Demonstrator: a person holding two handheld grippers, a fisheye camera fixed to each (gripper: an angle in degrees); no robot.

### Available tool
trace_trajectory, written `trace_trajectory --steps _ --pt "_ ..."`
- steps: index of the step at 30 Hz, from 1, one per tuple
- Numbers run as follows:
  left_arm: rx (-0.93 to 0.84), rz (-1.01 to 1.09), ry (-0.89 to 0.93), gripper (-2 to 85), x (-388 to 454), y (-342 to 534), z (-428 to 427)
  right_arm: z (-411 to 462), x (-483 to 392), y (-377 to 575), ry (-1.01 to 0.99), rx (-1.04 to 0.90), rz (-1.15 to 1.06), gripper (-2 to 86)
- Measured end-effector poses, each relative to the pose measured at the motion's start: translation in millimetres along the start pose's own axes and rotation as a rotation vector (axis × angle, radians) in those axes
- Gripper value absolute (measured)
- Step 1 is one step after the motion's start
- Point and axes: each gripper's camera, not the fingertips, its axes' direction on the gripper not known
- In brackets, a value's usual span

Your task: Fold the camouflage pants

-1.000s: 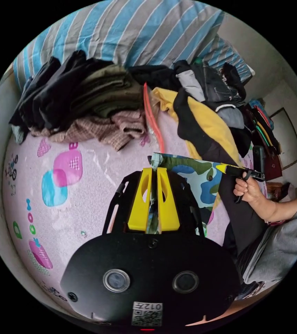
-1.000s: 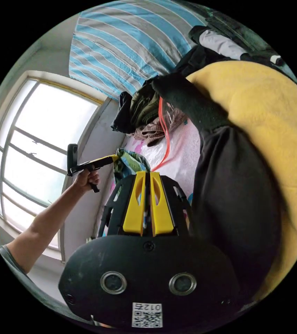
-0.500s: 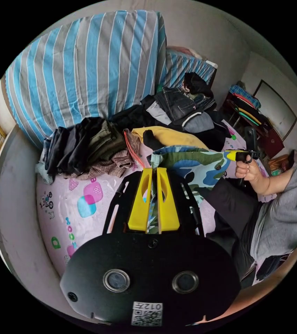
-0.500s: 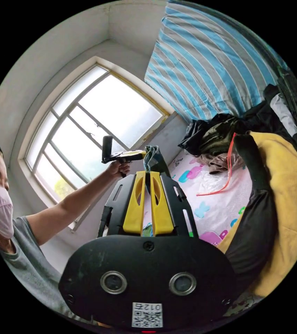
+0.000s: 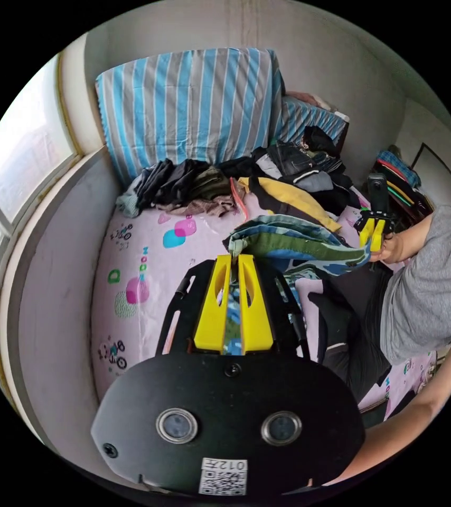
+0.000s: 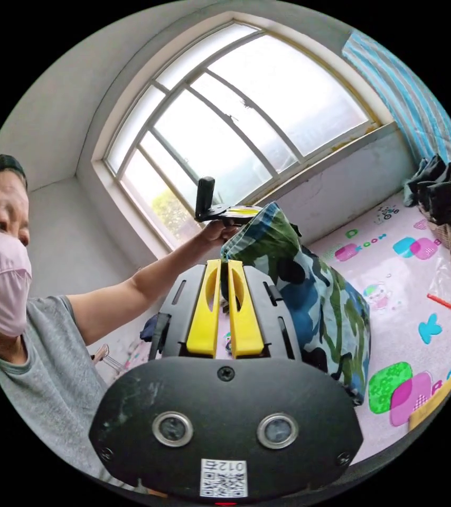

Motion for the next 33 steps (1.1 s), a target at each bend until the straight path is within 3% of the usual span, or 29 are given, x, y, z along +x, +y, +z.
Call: trace_trajectory --steps 11,19,29,33 --pt "-0.08 -0.25 -0.034 0.4 -35.2 244.5 -19.0 289.3 -33.9 83.2 -0.045 -0.378 -0.055 -0.7" --pt "-0.063 -0.348 -0.027 0.4 -39.1 381.8 -12.6 423.4 -57.8 130.2 -0.015 -0.57 -0.233 -0.6" --pt "-0.102 -0.426 0.002 0.6 -40.9 470.7 23.4 561.3 -29.2 203.5 0.009 -0.729 -0.216 -0.4" --pt "-0.258 -0.548 -0.155 0.2 -44.0 495.7 26.8 589.4 -21.3 219.2 0.016 -0.775 -0.22 -0.1"
